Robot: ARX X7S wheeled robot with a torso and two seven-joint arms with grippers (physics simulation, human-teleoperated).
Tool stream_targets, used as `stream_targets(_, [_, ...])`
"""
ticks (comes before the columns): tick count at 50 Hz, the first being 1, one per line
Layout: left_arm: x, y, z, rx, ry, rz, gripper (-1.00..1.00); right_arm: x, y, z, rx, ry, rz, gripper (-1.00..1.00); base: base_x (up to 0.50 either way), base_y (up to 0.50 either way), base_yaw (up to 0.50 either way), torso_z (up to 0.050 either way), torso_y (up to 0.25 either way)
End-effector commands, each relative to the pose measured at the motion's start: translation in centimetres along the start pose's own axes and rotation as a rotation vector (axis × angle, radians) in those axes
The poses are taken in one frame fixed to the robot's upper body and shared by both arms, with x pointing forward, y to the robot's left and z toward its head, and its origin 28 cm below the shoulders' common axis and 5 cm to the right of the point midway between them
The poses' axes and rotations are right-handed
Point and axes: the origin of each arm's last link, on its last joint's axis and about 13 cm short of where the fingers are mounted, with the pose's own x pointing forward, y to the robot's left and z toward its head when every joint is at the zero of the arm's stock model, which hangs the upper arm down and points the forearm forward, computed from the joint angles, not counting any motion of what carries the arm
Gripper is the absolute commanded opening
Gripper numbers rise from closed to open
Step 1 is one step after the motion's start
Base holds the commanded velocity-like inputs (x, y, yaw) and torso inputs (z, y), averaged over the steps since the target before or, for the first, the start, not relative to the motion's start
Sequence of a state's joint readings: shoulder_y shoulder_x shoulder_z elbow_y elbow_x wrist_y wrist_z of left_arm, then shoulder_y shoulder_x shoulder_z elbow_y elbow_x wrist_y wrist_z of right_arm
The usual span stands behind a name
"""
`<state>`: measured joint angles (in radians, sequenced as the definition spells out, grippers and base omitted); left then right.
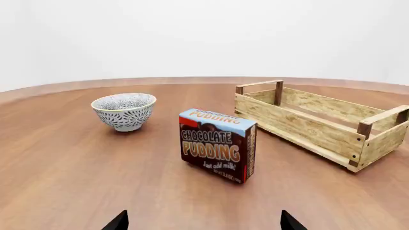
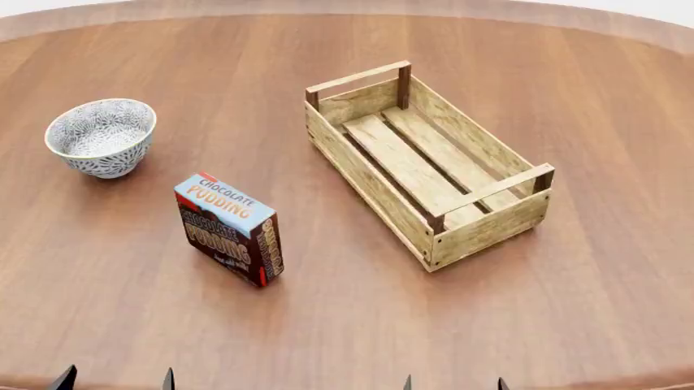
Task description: Pick up the chocolate pudding and put it in the tray.
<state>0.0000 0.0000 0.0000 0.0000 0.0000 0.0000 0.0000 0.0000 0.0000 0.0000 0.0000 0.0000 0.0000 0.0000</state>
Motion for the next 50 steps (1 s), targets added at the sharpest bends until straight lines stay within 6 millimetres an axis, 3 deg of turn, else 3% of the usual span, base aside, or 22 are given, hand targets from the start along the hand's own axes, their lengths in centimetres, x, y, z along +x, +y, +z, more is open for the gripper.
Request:
stream_targets(1, [0.0,0.0,0.0,0.0,0.0,0.0,1.0,-0.1,0.0,0.1,0.0,0.0,0.0,1.0,0.0,0.0,0.0,0.0,0.0])
stream_targets(7, [1.3,0.0,1.8,0.023,-0.011,-0.003,1.0,1.4,0.1,2.2,-0.023,-0.018,0.035,1.0,0.0,0.0,0.0,0.0,0.0])
stream_targets(17, [1.4,-0.4,2.2,0.055,-0.019,-0.026,1.0,2.1,0.0,3.2,-0.04,-0.03,0.045,1.0,0.1,0.01,0.0,0.0,0.0])
stream_targets(50, [0.3,-1.0,2.1,0.036,-0.036,-0.059,1.0,2.0,0.2,3.1,0.001,-0.054,0.047,1.0,0.29,0.03,0.0,0.0,0.0])
